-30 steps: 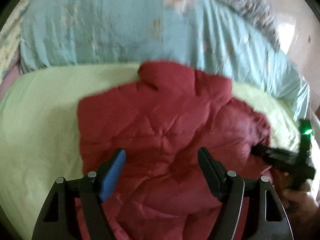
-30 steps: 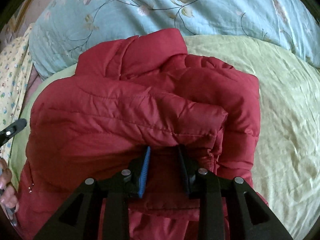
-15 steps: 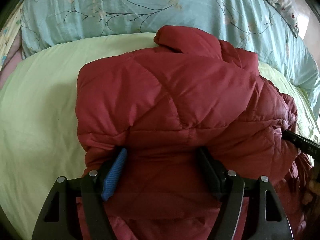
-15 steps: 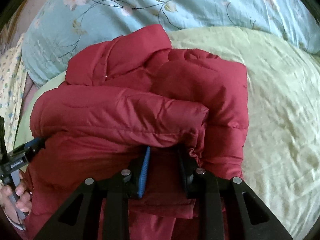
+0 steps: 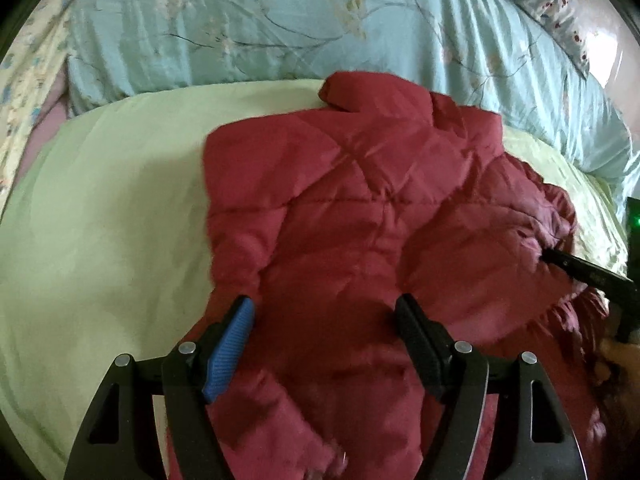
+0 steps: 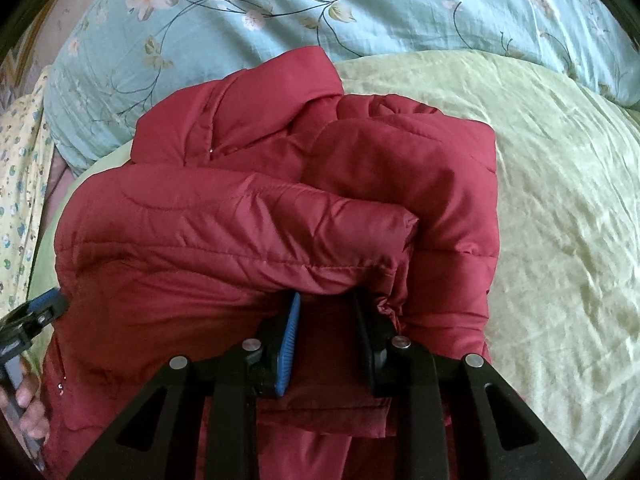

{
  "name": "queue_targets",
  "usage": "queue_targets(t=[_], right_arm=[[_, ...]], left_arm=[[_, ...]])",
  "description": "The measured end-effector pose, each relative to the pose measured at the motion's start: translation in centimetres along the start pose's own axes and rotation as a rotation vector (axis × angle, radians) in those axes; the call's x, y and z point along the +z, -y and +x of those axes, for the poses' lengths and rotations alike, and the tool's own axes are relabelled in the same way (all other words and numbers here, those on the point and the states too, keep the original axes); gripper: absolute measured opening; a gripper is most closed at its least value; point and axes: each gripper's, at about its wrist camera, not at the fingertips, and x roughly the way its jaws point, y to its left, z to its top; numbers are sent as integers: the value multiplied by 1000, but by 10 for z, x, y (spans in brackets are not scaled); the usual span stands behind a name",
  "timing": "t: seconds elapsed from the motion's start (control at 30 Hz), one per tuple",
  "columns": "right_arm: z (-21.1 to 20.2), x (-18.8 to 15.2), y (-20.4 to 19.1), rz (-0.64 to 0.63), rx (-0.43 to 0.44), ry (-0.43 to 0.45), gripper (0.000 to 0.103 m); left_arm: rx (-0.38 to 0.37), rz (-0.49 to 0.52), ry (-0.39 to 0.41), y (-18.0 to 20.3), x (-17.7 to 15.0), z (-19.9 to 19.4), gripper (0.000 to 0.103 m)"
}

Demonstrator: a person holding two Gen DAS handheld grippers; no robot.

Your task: Fold large clothes

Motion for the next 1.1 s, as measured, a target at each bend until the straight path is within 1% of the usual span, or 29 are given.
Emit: queue_targets(t=[0.03,0.17,0.23,0.3,0.47,0.63,0.77,0.87,0.93,1.1], right_arm=[[-2,0,1,15,9,3,30],[-22,1,2,71,45,3,31],[-38,-1,1,79,65,16,37],[-51,-4,-2,78,78,25,39],[-76,-18,-4,89,121,9,41],[-97,-37,-3,86,148,1,49],[-117,-56,0,87,162,0,50],[-134,-72,4,92,178,3,55],[-142,-79,8,94,174,9,57],[-162,-100,21,122,159,17,58]], left_arm=[[-1,-8,4,-3,-4,-7,73],[10,-33,14,-14,-19,-29,72],[7,-48,9,-18,-27,-37,72],[0,-66,9,-22,-37,-48,72],[-6,-91,-5,-27,-57,-70,72],[-27,-111,4,-34,-77,-100,72],[-35,-118,0,-38,-89,-117,72],[-42,-126,-4,-43,-101,-129,72],[-37,-131,-13,-46,-109,-135,72],[-33,-146,-33,-57,-127,-148,72]])
